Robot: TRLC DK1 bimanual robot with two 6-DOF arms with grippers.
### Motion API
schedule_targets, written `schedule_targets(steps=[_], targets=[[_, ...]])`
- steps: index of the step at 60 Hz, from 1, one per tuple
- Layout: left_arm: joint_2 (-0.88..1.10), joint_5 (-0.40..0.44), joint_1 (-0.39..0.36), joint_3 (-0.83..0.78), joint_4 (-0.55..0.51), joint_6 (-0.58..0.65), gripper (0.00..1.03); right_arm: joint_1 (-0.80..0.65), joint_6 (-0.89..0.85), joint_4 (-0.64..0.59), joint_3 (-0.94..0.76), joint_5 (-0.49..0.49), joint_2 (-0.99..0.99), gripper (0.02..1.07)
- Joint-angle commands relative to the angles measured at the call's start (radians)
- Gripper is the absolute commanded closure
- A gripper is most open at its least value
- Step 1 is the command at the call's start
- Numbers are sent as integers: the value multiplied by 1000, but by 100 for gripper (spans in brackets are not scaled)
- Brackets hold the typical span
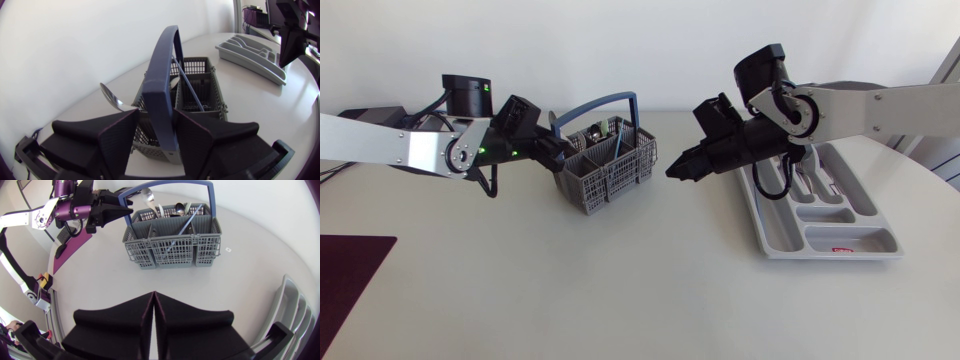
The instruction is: Sort the cutlery from the basket into the organizer compartments.
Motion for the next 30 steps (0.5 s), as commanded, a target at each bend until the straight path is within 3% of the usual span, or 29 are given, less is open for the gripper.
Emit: schedule_targets(steps=[1,12,30], targets=[[30,25,11,41,-15,-42,72,7,-7,6,-26,3,-19,101],[10,64,11,29,-36,-61,97,6,-8,3,-35,5,-33,101],[-139,118,11,-109,-79,-49,100,7,-7,1,-47,5,-57,101]])
